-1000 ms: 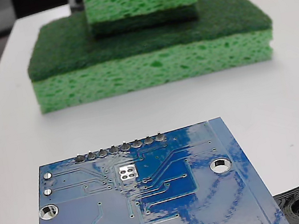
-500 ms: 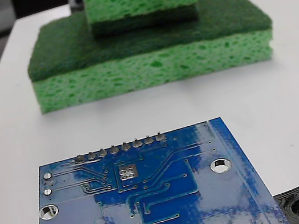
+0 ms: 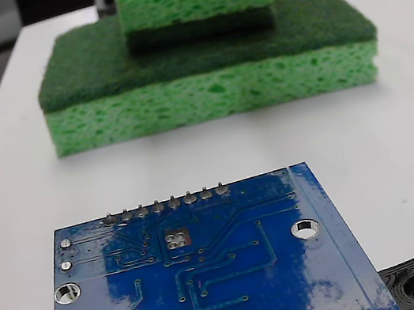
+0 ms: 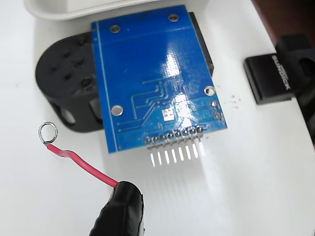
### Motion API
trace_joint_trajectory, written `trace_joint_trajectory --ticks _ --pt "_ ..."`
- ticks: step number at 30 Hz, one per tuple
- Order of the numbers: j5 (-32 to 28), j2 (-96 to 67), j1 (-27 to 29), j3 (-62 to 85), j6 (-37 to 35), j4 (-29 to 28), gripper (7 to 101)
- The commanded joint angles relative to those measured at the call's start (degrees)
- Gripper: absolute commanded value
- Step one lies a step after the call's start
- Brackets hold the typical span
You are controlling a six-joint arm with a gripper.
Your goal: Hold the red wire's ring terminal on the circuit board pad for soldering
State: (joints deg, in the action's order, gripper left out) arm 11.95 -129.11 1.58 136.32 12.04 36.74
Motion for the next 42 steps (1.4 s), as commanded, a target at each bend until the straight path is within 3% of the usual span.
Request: trace_joint_trajectory --ticks 1,6,14,18,29,42 --pt "4.39 3.60 -0.26 -2.11 0.18 -0.44 100.3" --pt "7.56 5.45 -0.79 -1.41 1.23 -3.08 100.3" --pt "14.77 11.87 -3.16 -4.57 3.08 -2.02 100.3" --pt "18.90 17.93 -5.01 -9.76 4.04 0.97 100.3" --pt "21.27 26.81 -5.19 -22.85 6.42 11.95 100.3" --pt "23.73 30.59 -6.94 -27.60 9.14 16.87 100.3"
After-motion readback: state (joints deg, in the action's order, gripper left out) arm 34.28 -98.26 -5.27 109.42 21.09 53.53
